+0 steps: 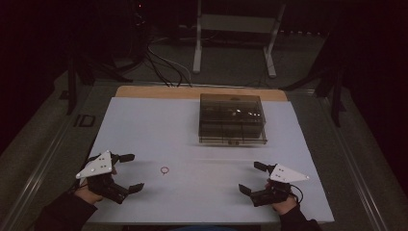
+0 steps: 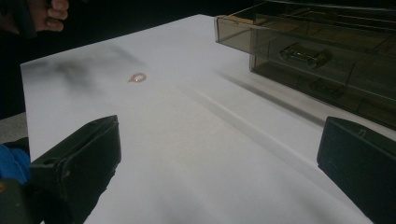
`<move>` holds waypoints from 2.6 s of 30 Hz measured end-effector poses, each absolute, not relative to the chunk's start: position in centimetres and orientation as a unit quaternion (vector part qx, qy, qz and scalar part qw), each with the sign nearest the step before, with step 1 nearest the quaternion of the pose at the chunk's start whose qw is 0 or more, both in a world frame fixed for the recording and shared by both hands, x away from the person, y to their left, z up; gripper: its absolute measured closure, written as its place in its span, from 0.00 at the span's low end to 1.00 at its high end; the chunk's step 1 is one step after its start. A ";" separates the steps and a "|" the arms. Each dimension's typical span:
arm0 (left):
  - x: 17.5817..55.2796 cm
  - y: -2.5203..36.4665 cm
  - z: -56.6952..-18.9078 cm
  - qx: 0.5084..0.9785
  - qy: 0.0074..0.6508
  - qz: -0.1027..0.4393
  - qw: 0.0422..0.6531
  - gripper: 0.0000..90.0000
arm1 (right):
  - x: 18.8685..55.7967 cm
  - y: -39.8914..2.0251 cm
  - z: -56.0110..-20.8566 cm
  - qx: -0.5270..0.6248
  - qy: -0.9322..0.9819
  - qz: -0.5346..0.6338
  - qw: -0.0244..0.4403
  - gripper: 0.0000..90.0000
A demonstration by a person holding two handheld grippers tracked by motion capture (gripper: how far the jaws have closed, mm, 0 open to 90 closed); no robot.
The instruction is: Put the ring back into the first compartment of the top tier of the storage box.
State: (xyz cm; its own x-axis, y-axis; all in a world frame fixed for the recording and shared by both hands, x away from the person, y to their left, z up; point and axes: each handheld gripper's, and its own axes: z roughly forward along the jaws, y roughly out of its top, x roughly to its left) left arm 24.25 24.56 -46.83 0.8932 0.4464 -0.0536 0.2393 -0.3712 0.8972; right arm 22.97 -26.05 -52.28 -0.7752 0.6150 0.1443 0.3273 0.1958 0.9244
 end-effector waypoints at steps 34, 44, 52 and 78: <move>27.2 19.5 -44.7 0.849 0.154 0.087 0.498 0.01 | 22.9 -26.0 -52.3 0.308 0.762 0.555 0.127 0.00; 28.2 17.8 -45.6 0.855 0.157 0.076 0.489 0.01 | 22.9 -26.1 -52.3 0.310 0.761 0.557 0.125 0.00; 29.0 17.1 -46.7 0.857 0.174 0.074 0.479 0.01 | 22.9 -26.0 -52.3 0.307 0.762 0.556 0.125 0.00; 30.3 18.2 -50.9 0.863 0.265 0.097 0.419 0.01 | 23.0 -25.9 -52.4 0.306 0.765 0.553 0.121 0.00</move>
State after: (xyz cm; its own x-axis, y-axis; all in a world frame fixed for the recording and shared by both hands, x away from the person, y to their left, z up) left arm 30.25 18.19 -50.94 0.8407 0.5388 -0.0544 0.3760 -0.5084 0.7747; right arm 22.96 -25.92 -52.41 -0.7835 0.6021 0.1534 0.3342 0.2003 0.9210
